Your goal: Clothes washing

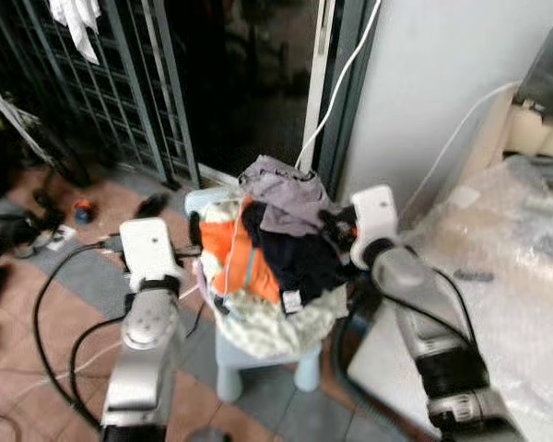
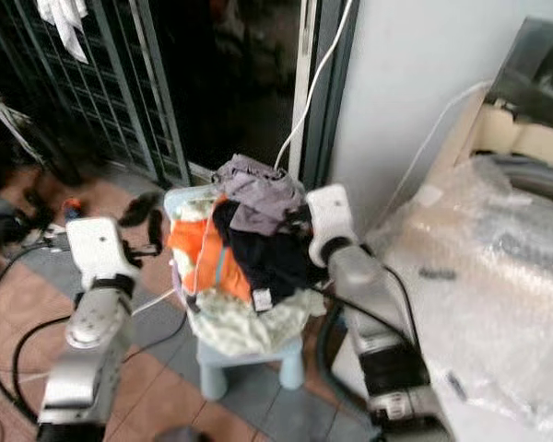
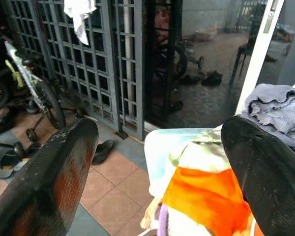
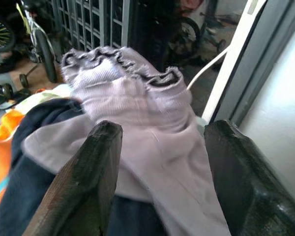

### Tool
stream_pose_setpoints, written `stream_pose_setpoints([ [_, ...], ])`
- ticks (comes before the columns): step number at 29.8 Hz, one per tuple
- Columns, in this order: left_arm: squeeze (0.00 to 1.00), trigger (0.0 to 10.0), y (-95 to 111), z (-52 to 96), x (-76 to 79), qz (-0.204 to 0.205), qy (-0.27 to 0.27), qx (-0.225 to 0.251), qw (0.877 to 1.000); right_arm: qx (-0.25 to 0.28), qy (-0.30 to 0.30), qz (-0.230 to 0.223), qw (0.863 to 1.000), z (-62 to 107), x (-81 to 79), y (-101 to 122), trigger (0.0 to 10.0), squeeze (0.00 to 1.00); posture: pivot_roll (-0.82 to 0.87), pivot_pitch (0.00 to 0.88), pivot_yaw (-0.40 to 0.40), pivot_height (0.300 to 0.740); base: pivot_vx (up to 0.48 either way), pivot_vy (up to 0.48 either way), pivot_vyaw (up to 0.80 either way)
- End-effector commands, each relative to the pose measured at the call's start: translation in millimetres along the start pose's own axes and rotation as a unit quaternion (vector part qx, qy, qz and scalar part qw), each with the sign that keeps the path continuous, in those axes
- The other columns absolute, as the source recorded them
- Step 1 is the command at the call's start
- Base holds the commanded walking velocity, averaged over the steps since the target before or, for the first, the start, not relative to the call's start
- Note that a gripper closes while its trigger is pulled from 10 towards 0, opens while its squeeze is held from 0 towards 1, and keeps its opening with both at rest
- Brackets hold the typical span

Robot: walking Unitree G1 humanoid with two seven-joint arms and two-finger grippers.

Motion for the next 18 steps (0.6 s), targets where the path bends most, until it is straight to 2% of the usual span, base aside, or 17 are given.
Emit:
stream_pose_setpoints([
  [1,0.00,10.0,4,1.5,7.1,0.004,-0.006,0.003,1.000,-0.014,-0.006,0.003,1.000,1.0,8.6,-8,10.0,0.00,-0.02,0.003,0.018,0.740,0.000,0.000,0.00],
  [7,0.00,10.0,4,4.2,4.9,-0.002,-0.008,0.001,1.000,-0.024,0.005,0.004,1.000,-11.6,3.4,-11,10.0,0.00,0.02,0.006,0.015,0.740,0.000,0.000,0.00],
  [16,0.00,10.0,6,12.9,-5.7,-0.013,0.005,-0.006,1.000,-0.027,0.013,-0.035,0.999,-35.5,-11.3,-8,10.0,0.00,0.09,0.027,0.000,0.740,0.000,0.000,0.00],
  [18,0.00,10.0,6,18.4,-10.4,-0.017,0.013,-0.010,1.000,-0.047,0.005,-0.026,0.999,-42.7,-15.7,-13,10.0,0.00,0.12,0.042,-0.013,0.740,0.000,0.000,0.00],
])
Point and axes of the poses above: a point about 5 cm out from each wrist's last joint towards the gripper, its own z axis pointing back from the gripper into the wrist, its own y axis along the axis of the wrist's last joint, x = y × z, the point moved 6 cm from there along -z, pointing out of the wrist towards the gripper
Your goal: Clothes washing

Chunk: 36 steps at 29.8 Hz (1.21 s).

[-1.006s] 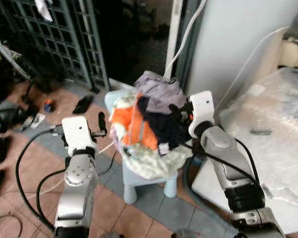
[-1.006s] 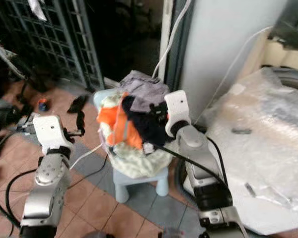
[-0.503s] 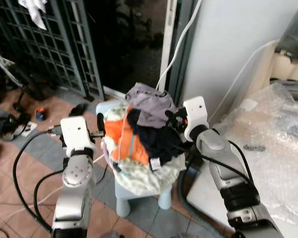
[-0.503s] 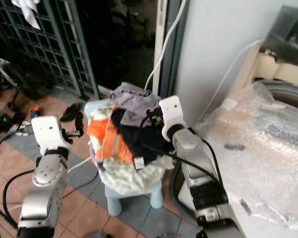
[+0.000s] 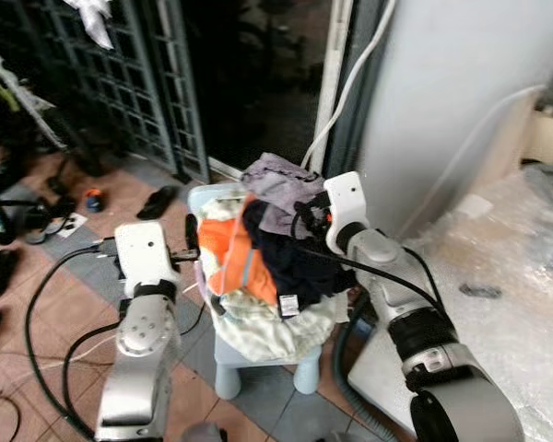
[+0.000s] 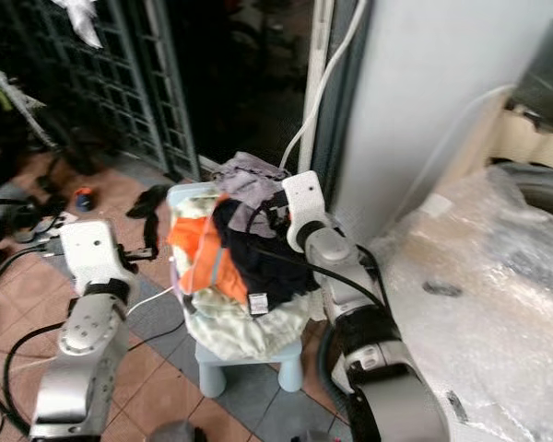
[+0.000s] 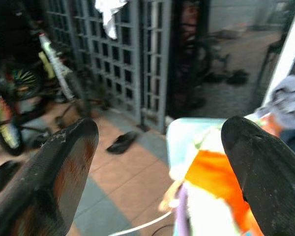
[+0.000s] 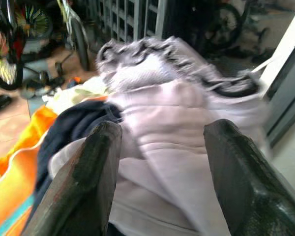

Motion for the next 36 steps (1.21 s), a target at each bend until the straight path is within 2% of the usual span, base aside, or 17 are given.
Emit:
stream_pose_setpoints([
  [1,0.00,10.0,3,3.1,-0.6,-0.003,0.003,0.000,1.000,-0.017,-0.021,0.007,1.000,-3.1,6.4,-5,10.0,0.00,0.12,0.046,-0.015,0.740,0.000,0.000,0.00],
  [5,0.00,10.0,5,9.5,-5.4,-0.003,0.015,-0.005,1.000,-0.064,-0.068,0.020,0.995,-6.5,17.4,-22,10.0,0.00,0.14,0.062,-0.032,0.740,0.000,0.000,0.00],
  [7,0.00,10.0,6,13.0,-5.7,0.000,0.017,-0.006,1.000,-0.069,-0.083,0.032,0.994,-7.5,20.9,-24,10.0,0.00,0.15,0.070,-0.039,0.740,0.000,0.000,0.00],
  [8,0.00,10.0,7,15.0,-5.7,0.001,0.020,-0.007,1.000,-0.071,-0.088,0.038,0.993,-8.2,21.5,-24,8.0,0.00,0.16,0.078,-0.048,0.740,0.000,0.000,0.00],
  [10,0.00,10.0,8,20.9,-4.8,0.003,0.022,-0.009,1.000,-0.072,-0.099,0.061,0.991,-10.0,22.8,-24,0.3,0.00,0.17,0.088,-0.057,0.740,0.000,0.000,0.00],
  [15,0.00,10.0,5,29.1,-5.1,0.002,0.025,-0.021,0.999,-0.078,-0.092,0.042,0.992,-13.8,12.6,-26,0.0,0.00,0.17,0.109,-0.070,0.740,0.000,0.000,0.00],
  [19,0.00,10.0,4,30.6,-4.3,0.001,0.026,-0.026,0.999,-0.082,-0.073,0.023,0.994,-14.2,1.9,-33,0.0,0.00,0.17,0.119,-0.078,0.740,0.000,0.000,0.00],
  [25,0.00,10.0,2,30.6,-0.9,0.008,0.021,-0.032,0.999,-0.088,-0.056,-0.009,0.994,-12.3,-3.2,-41,0.0,0.00,0.16,0.118,-0.087,0.740,0.000,0.000,0.00],
  [30,0.00,10.0,1,26.2,2.2,0.010,0.016,-0.033,0.999,-0.086,-0.057,-0.037,0.994,-12.2,-1.6,-41,0.0,0.00,0.14,0.103,-0.082,0.740,0.000,0.000,0.00],
  [36,0.00,10.0,1,17.1,7.3,0.013,0.013,-0.030,0.999,-0.061,-0.036,-0.062,0.996,-15.8,-4.6,-27,0.0,0.00,0.12,0.085,-0.083,0.740,0.000,0.000,0.00],
])
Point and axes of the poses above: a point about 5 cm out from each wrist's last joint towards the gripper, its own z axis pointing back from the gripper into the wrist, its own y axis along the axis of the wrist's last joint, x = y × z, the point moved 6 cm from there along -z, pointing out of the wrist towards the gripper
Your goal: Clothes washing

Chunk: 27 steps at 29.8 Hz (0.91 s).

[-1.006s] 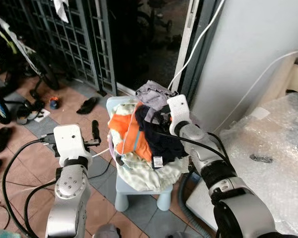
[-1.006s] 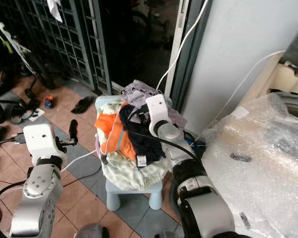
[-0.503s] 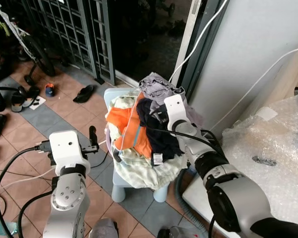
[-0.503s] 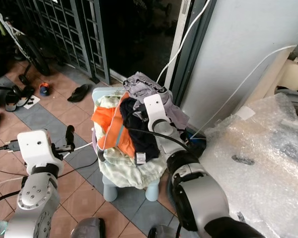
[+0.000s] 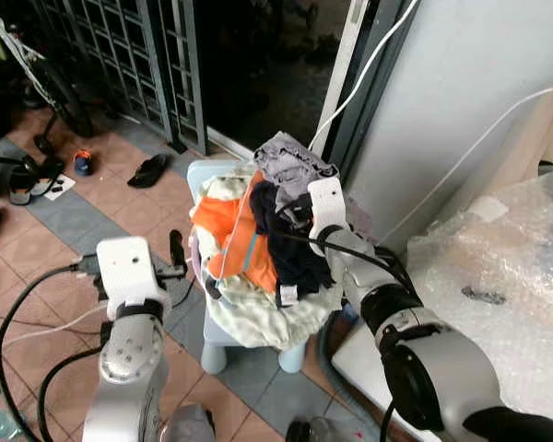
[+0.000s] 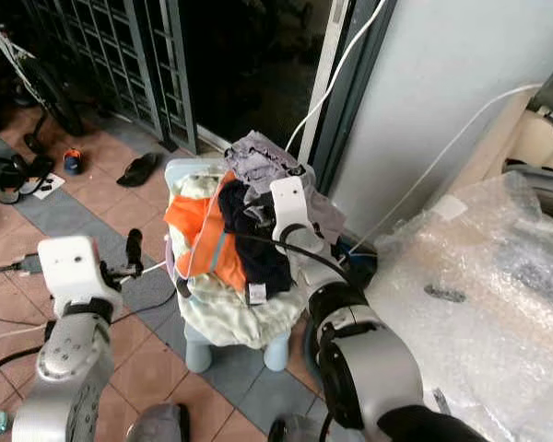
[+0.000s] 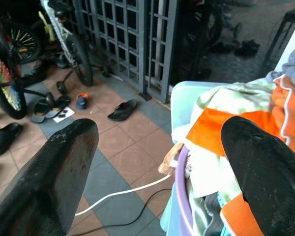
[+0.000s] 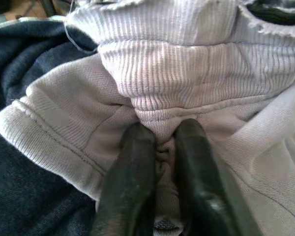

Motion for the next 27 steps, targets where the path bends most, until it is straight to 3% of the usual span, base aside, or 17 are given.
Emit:
stream_pose_setpoints([
  [1,0.00,10.0,-4.4,-1.5,8.0,0.017,-0.002,-0.009,1.000,-0.003,0.021,-0.016,1.000,-0.2,-6.6,-1.5,0.0,0.00,0.11,0.079,-0.086,0.740,0.000,0.000,0.00],
  [27,0.00,10.0,-4.6,-2.5,8.6,0.018,-0.003,-0.009,1.000,0.002,0.027,-0.016,1.000,-0.4,-8.5,0.9,0.0,0.00,0.11,0.075,-0.086,0.740,0.000,0.000,0.00],
])
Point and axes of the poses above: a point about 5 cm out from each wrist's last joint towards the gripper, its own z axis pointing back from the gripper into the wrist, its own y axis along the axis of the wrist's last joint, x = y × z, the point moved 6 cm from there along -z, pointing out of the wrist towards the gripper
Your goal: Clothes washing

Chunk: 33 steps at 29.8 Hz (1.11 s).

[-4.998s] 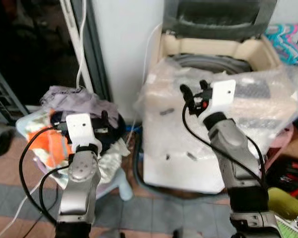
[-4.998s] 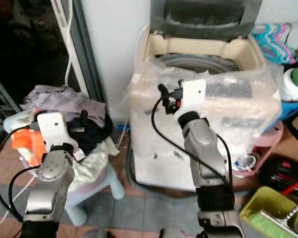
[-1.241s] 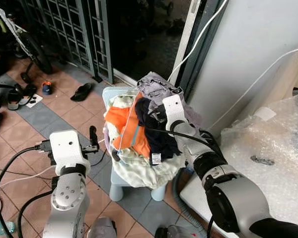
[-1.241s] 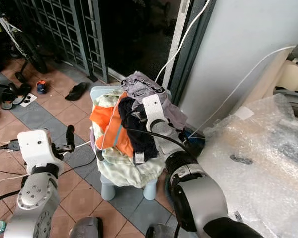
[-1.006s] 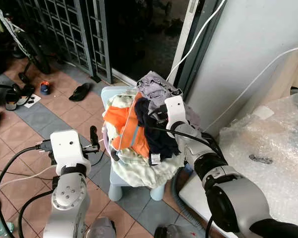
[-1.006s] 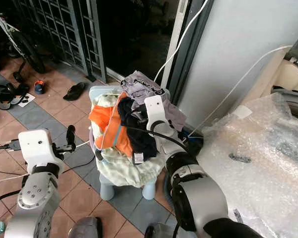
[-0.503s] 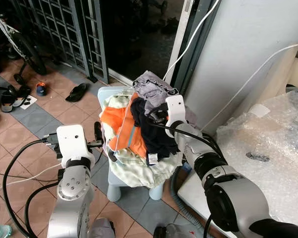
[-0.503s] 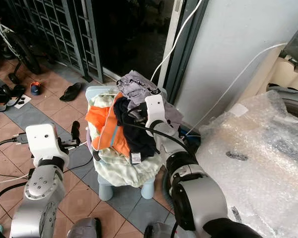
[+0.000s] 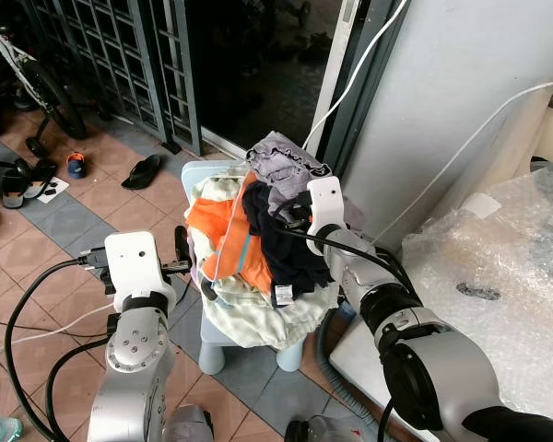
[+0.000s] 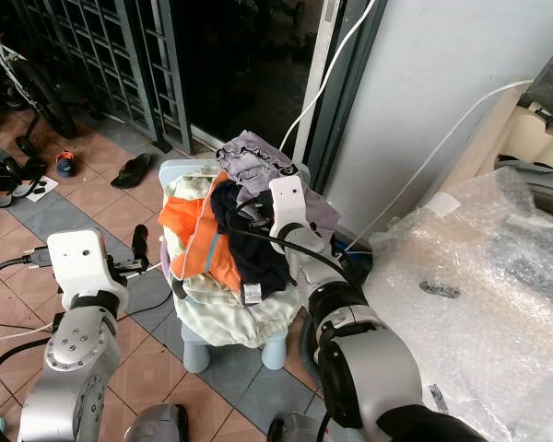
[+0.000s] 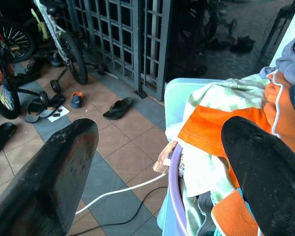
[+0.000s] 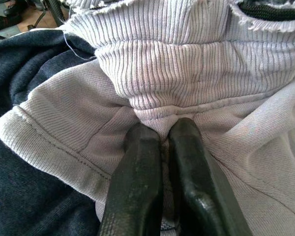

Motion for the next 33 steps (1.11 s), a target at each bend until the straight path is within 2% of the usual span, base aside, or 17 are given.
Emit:
stream_pose_setpoints([
  [1,0.00,10.0,-1,0.8,6.5,0.019,-0.001,-0.004,1.000,-0.004,0.006,-0.004,1.000,-0.4,-3.0,-1,0.0,0.00,0.11,0.075,-0.086,0.740,0.000,0.000,0.00],
  [6,0.00,10.0,-1,-0.6,6.9,0.019,-0.001,-0.004,1.000,0.003,0.015,-0.009,1.000,-0.6,-5.4,2,0.0,0.00,0.11,0.072,-0.086,0.740,0.000,0.000,0.00],
  [7,0.00,10.0,0,-18.8,17.5,0.010,-0.028,0.009,1.000,0.175,0.150,-0.034,0.973,40.3,-31.5,70,0.0,0.00,0.02,0.000,0.005,0.740,0.000,0.000,0.00],
  [8,0.00,10.0,0,-18.8,17.5,0.010,-0.028,0.009,1.000,0.175,0.150,-0.034,0.973,40.3,-31.5,70,0.0,0.00,0.02,0.000,0.005,0.740,0.000,0.000,0.00],
  [9,0.00,10.0,0,-25.4,21.2,0.005,-0.040,0.012,0.999,0.239,0.215,-0.027,0.947,72.4,-49.5,92,0.0,0.00,0.02,0.000,0.005,0.740,0.000,0.000,0.00],
  [16,0.00,10.0,-1,-24.6,21.6,0.003,-0.041,0.008,0.999,0.227,0.192,0.006,0.955,65.5,-46.9,81,0.0,0.00,0.02,0.000,0.005,0.740,0.000,0.000,0.00],
  [18,0.00,10.0,-2,-25.2,22.5,0.004,-0.042,0.009,0.999,0.230,0.189,-0.002,0.955,71.6,-45.8,83,0.0,0.00,0.02,0.000,0.004,0.740,0.000,0.000,0.00],
  [19,0.00,10.0,-3,-26.2,23.1,0.006,-0.043,0.011,0.999,0.238,0.206,-0.031,0.949,84.5,-49.2,91,0.0,0.00,0.02,0.000,0.004,0.740,0.000,0.000,0.00],
  [20,0.00,10.0,-3,-26.3,23.3,0.007,-0.044,0.011,0.999,0.241,0.215,-0.040,0.946,88.5,-50.9,93,0.0,0.00,0.02,0.000,0.004,0.740,0.000,0.000,0.00],
  [22,0.00,10.0,-3,-26.3,23.8,0.008,-0.045,0.012,0.999,0.248,0.275,-0.108,0.923,107.8,-58.8,105,0.0,0.00,0.02,0.000,0.004,0.740,0.000,0.000,0.00],
  [24,0.00,10.0,-3,-26.4,24.2,0.008,-0.046,0.011,0.999,0.249,0.294,-0.129,0.914,115.3,-57.9,109,0.0,0.00,0.02,0.000,0.004,0.740,0.000,0.000,0.00],
  [26,0.00,10.0,-3,-26.5,25.1,0.007,-0.046,0.012,0.999,0.253,0.303,-0.123,0.910,123.2,-54.3,111,0.0,0.00,0.01,0.000,0.007,0.740,0.000,0.000,0.00],
  [27,0.00,10.0,-3,-26.7,27.0,0.005,-0.049,0.012,0.999,0.252,0.291,-0.074,0.920,126.6,-48.9,106,0.0,0.00,0.00,0.000,0.010,0.740,0.000,0.000,0.00],
  [30,0.00,10.0,-3,-27.1,27.8,0.006,-0.050,0.014,0.999,0.252,0.263,-0.032,0.931,127.3,-42.0,100,0.0,0.00,-0.01,0.000,0.013,0.740,0.000,0.000,0.00],
  [33,0.00,10.0,-2,-28.0,28.3,0.006,-0.050,0.015,0.999,0.249,0.252,-0.040,0.934,130.1,-39.6,99,0.0,0.00,-0.01,0.000,0.016,0.740,0.000,0.000,0.00],
])
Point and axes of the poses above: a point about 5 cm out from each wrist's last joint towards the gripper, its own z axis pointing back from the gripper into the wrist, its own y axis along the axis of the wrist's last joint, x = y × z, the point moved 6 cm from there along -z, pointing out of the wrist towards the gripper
